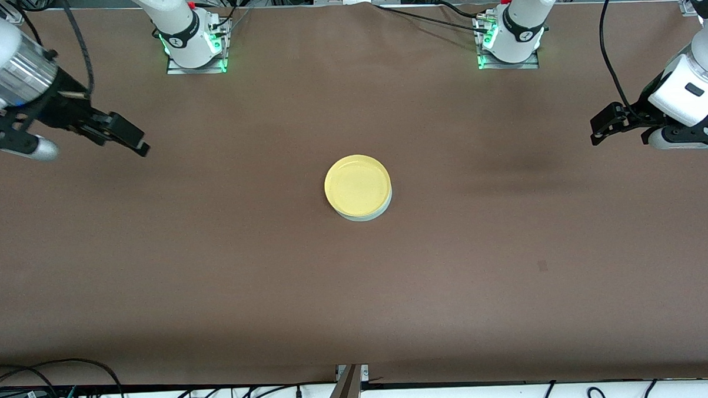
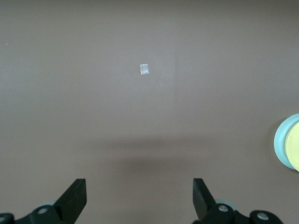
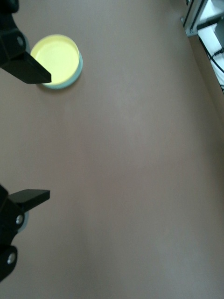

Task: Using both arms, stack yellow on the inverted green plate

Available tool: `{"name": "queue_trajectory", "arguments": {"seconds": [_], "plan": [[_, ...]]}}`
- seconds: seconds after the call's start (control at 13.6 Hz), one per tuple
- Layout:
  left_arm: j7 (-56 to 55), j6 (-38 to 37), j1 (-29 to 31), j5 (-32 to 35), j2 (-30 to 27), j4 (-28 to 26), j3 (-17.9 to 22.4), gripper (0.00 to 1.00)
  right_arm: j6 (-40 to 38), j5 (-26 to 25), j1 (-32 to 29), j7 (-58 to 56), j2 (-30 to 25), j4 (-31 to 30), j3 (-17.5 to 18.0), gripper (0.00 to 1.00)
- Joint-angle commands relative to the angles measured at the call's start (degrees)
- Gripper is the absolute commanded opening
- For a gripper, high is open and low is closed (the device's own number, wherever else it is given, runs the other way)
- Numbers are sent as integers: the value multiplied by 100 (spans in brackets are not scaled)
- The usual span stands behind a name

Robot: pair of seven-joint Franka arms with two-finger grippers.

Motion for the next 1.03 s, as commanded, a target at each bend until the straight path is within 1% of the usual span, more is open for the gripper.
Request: {"name": "queue_trajectory", "arguments": {"seconds": [0.0, 0.07, 0.15, 0.22, 0.37, 0.44, 0.66, 0.95], "plan": [[92, -98, 13, -69, 75, 156, -7, 100, -244, -158, 35, -566, -47, 64, -317, 100], [92, -98, 13, -69, 75, 156, -7, 100, -506, -202, 17, -829, -4, 230, -361, 100], [92, -98, 13, -69, 75, 165, -7, 100, -639, -342, -140, -1058, -3, 405, -309, 100], [92, -98, 13, -69, 75, 174, -7, 100, -754, -352, -420, -1286, -3, 364, -196, 100], [92, -98, 13, -69, 83, 174, -7, 100, -895, -378, -1009, -1595, -3, 346, 356, 100], [92, -98, 13, -69, 83, 165, -7, 100, -956, -378, -1125, -1640, -3, 328, 472, 100], [92, -98, 13, -69, 83, 174, -7, 100, -1334, -405, -1108, -1895, 6, 310, 482, 100], [92, -98, 13, -69, 83, 174, -7, 100, -1370, -405, -1117, -2070, -3, 310, 465, 100]]}}
